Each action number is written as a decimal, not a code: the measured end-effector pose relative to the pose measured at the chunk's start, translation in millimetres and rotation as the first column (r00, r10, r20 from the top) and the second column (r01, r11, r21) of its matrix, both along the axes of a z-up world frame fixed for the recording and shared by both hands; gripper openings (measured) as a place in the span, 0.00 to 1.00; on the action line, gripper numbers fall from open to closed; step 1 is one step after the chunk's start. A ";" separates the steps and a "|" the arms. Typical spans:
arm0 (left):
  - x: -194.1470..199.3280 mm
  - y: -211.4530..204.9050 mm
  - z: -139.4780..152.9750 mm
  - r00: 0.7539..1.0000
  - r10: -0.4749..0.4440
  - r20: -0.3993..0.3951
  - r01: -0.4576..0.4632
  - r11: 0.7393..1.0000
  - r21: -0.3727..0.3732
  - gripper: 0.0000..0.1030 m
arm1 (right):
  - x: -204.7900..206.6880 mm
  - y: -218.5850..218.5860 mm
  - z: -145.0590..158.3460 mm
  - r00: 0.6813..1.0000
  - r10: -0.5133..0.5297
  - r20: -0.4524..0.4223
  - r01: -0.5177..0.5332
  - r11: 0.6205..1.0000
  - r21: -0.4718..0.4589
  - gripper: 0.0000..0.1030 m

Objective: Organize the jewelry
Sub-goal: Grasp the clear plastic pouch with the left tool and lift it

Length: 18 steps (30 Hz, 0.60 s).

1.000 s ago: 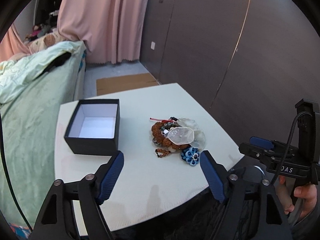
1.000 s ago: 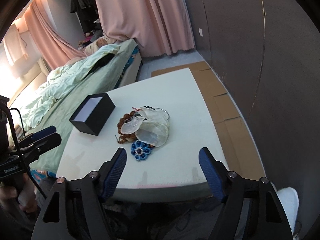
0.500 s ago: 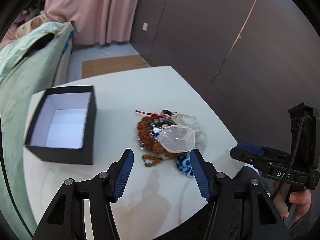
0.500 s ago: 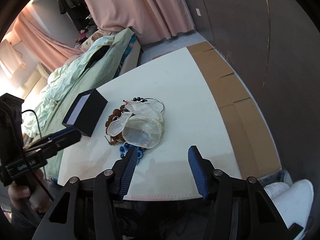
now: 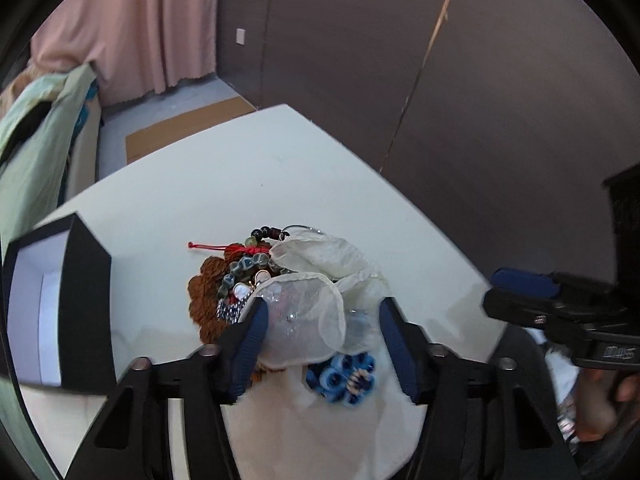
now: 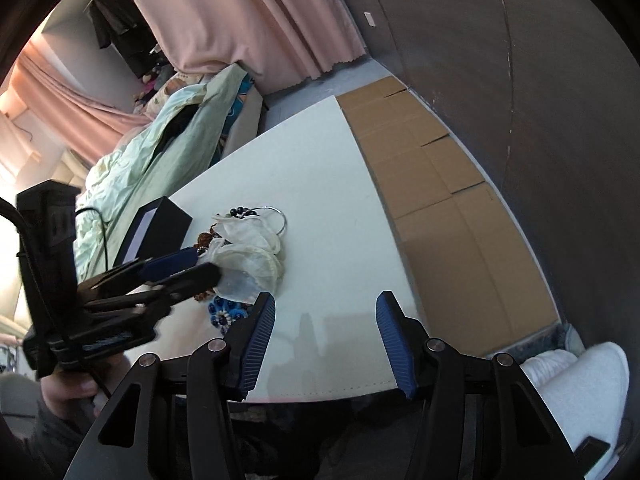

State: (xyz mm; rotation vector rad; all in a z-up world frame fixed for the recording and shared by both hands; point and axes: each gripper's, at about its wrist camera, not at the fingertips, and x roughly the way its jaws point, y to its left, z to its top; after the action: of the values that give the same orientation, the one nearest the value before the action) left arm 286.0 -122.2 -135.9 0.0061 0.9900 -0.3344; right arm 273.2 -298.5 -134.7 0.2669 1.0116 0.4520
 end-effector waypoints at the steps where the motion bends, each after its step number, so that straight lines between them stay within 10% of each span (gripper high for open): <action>1: 1.6 0.1 -2.1 1.000 0.002 -0.008 -0.002 1.000 0.017 0.20 | 1.7 1.1 -0.2 1.000 0.003 -0.005 -0.003 1.000 0.004 0.52; 3: 2.3 8.3 0.0 1.000 0.027 -0.010 -0.027 0.999 0.020 0.03 | 4.4 3.6 0.9 1.000 0.013 -0.010 -0.012 1.000 0.017 0.52; 18: -17.0 76.2 67.8 0.984 0.164 0.072 -0.158 0.983 -0.089 0.03 | 27.3 53.0 -2.3 0.989 0.141 -0.042 -0.138 0.989 0.060 0.52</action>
State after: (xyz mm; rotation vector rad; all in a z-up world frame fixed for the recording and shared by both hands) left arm 269.0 -46.0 -68.1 -0.1347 0.8912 -0.2245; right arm 300.5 -245.6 -137.1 0.2595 1.0677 0.6049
